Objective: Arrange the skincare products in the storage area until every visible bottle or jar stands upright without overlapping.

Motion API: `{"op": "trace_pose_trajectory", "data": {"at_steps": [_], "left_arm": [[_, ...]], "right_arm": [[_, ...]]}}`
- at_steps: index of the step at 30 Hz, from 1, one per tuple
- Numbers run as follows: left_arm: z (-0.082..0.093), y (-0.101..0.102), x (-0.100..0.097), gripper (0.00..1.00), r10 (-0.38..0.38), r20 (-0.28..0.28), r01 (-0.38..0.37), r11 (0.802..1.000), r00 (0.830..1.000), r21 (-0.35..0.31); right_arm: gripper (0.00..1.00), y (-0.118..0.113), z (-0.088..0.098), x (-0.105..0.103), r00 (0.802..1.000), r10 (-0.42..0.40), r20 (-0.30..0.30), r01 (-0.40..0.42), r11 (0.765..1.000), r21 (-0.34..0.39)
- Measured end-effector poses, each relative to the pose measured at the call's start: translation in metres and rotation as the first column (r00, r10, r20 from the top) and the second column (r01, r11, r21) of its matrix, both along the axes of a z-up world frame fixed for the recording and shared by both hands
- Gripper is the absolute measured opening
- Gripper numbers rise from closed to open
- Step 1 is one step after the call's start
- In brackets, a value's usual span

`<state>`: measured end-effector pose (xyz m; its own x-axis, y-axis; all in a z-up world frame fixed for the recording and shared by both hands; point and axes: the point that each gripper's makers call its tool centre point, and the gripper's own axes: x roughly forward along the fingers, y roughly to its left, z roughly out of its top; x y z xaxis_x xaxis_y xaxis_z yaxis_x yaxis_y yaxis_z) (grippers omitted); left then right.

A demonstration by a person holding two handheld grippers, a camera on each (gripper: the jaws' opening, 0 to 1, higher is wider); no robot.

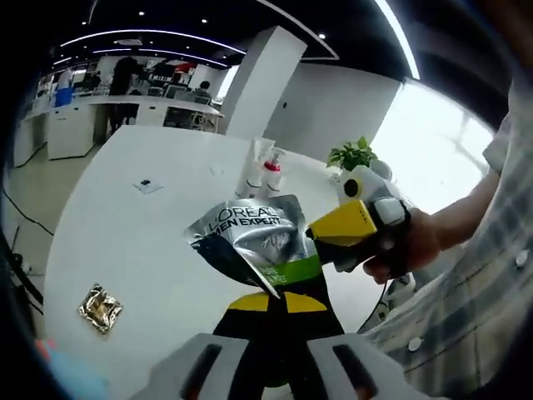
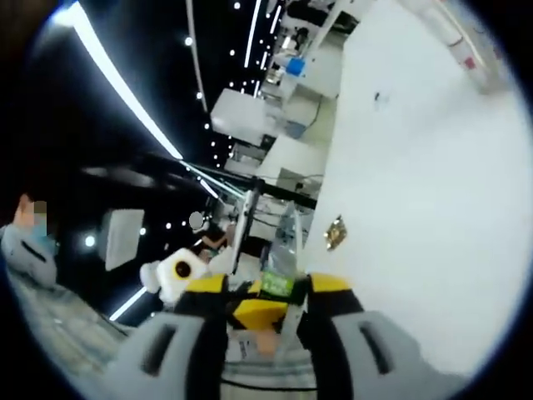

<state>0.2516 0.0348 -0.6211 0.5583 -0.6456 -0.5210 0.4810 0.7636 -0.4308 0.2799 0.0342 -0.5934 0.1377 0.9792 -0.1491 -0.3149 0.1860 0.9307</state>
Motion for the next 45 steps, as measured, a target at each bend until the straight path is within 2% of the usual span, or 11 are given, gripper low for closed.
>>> {"op": "trace_pose_trajectory", "data": {"at_steps": [6, 14, 21, 34, 40, 45], "left_arm": [[-0.003, -0.003, -0.009, 0.01, -0.044, 0.0, 0.044, 0.998, 0.999, 0.049], [-0.002, -0.008, -0.012, 0.01, -0.067, 0.004, 0.066, 0.996, 0.998, 0.054], [-0.001, -0.005, -0.008, 0.01, -0.053, 0.003, 0.053, 0.998, 0.999, 0.034], [-0.004, -0.001, -0.006, 0.02, -0.004, -0.027, 0.003, 1.0, 1.0, -0.027], [-0.008, -0.002, -0.008, 0.03, 0.006, -0.048, -0.008, 0.999, 0.999, -0.054], [-0.007, 0.0, -0.008, 0.04, 0.012, -0.063, -0.017, 0.997, 0.998, -0.079]], "right_arm": [[0.23, -0.001, -0.013, -0.005, 0.999, 0.002, -0.043, -0.004, 1.0, -0.03], [0.15, 0.001, -0.022, -0.008, 0.997, 0.016, -0.07, -0.02, 0.998, -0.063], [0.13, 0.002, -0.021, -0.003, 0.997, 0.009, -0.078, -0.014, 0.998, -0.054], [0.08, 0.007, -0.024, 0.0, 0.991, 0.023, -0.129, -0.032, 0.997, -0.07], [0.05, 0.006, -0.027, -0.003, 0.992, 0.063, -0.106, -0.073, 0.992, -0.098], [0.03, 0.008, -0.026, -0.003, 0.992, 0.074, -0.104, -0.083, 0.993, -0.088]]}}
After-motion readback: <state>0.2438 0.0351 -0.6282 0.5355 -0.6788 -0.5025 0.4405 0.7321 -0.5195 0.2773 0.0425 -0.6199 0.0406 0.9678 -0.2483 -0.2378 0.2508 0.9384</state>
